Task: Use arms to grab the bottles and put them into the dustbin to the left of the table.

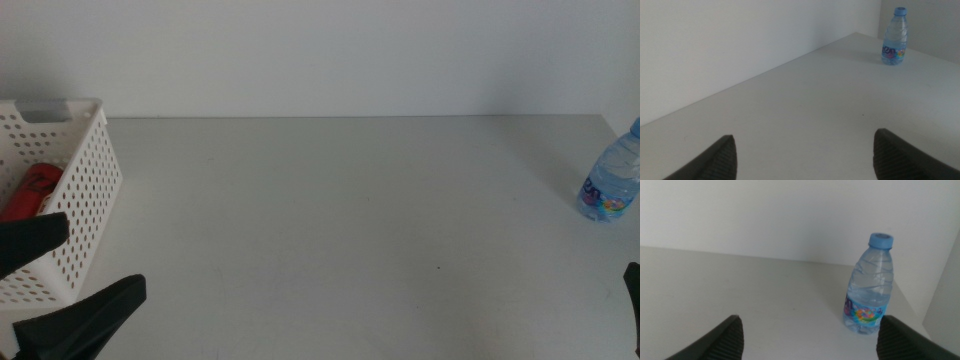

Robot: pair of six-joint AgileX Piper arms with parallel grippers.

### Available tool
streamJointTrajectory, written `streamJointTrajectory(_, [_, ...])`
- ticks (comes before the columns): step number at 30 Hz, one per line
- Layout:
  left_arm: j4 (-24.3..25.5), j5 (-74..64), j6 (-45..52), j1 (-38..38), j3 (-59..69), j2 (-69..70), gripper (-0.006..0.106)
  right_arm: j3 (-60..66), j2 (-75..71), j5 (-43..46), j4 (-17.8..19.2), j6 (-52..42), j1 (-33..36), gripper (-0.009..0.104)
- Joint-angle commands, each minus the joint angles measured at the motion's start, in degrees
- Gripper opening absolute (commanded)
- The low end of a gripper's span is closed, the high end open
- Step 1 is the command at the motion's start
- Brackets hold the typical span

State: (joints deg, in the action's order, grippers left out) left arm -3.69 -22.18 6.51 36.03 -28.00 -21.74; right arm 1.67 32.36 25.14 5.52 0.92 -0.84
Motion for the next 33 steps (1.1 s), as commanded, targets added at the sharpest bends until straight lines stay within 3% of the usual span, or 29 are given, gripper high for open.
streamJointTrajectory(1, [-0.19, 4.64, -0.9, 0.33, -1.47, -0.35, 0.093, -0.59, 6.54, 10.08, 1.02, -0.49, -0.28, 0.068])
streamJointTrajectory(15, [-0.19, 4.64, -0.9, 0.33, -1.47, -0.35, 0.093, -0.59, 33.9, 41.04, -0.82, -0.92, -0.28, 0.068])
streamJointTrajectory(22, [-0.19, 4.64, -0.9, 0.33, -1.47, -0.35, 0.093, -1.49, 47.36, 51.0, -3.02, -0.92, -0.34, 0.068])
streamJointTrajectory(33, [-0.19, 4.64, -0.9, 0.33, -1.47, -0.35, 0.093, -13.13, 62.03, 51.05, -12.69, -0.92, -0.34, 0.068])
